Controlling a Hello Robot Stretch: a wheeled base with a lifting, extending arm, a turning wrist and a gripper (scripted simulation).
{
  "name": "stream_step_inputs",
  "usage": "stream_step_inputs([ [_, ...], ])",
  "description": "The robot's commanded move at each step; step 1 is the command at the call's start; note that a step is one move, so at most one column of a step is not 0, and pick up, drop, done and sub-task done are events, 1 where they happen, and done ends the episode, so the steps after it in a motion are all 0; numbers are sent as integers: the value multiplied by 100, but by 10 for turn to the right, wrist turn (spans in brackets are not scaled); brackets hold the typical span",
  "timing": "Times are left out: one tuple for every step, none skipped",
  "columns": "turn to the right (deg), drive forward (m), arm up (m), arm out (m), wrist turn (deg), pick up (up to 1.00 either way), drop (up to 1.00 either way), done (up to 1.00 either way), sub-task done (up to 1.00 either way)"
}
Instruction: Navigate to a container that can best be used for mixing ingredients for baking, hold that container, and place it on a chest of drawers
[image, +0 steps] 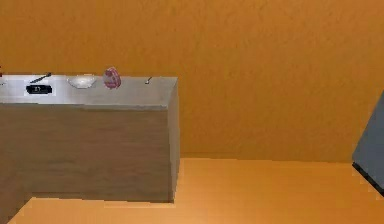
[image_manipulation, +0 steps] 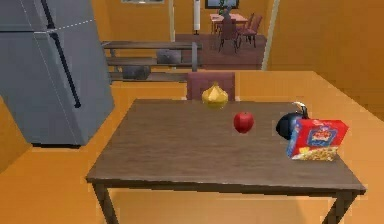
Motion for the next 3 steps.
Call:
stream_step_inputs([
  [0,50,0,0,0,0,0,0,0],
  [-450,0,0,0,0,0,0,0,0],
  [-450,0,0,0,0,0,0,0,0],
])
